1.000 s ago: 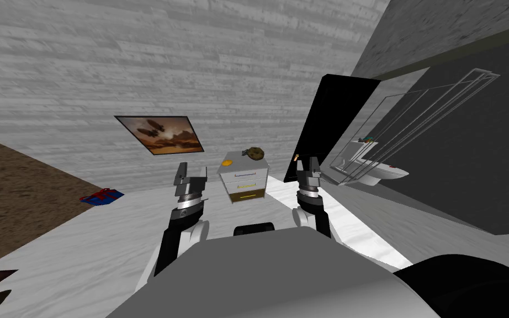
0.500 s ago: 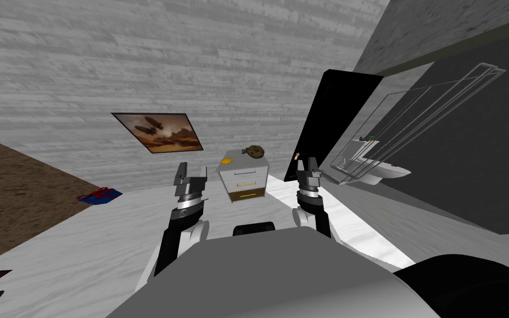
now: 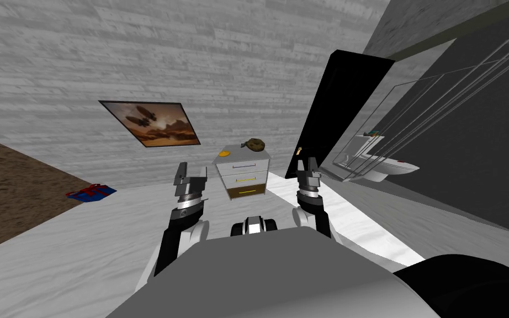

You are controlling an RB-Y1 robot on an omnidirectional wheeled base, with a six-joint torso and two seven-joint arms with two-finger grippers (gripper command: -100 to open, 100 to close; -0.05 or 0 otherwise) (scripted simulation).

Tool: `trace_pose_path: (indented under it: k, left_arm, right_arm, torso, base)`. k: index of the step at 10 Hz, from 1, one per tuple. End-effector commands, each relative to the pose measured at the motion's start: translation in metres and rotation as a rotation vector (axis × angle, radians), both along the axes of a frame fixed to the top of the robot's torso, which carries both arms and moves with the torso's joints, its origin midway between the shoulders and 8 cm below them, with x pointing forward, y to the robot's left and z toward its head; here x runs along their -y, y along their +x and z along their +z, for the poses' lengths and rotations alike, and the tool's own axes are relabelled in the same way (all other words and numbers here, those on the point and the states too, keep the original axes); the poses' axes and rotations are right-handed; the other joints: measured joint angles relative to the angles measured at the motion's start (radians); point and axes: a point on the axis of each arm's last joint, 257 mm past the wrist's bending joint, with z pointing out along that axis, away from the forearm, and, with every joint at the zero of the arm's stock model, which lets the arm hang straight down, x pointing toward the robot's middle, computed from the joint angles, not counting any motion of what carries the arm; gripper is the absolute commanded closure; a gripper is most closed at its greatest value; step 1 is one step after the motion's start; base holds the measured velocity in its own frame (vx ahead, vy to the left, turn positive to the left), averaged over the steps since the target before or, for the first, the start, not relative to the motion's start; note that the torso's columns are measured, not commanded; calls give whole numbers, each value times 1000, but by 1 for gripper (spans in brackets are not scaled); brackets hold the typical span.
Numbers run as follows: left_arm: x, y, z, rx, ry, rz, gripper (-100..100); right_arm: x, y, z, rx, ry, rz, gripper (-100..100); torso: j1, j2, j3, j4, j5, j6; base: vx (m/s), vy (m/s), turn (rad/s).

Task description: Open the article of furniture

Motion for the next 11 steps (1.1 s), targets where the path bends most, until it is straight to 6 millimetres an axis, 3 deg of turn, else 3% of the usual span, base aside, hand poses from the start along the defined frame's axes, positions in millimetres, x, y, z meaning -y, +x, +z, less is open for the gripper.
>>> trace_pose_path:
  k: [1,11]
  left_arm:
    - [5,6,-13,-18,53,-27,-100]
    - [-8,22,-74,-47,118,-42,-100]
  right_arm:
    - [0,0,0,-1,0,0,0]
    - [0,0,0,-1,0,0,0]
  torso:
    - [0,33,-69,33,0,0]
    - [0,47,-94,47,0,0]
  base:
    - [37,-9,-3]
    - [51,-5,-3]
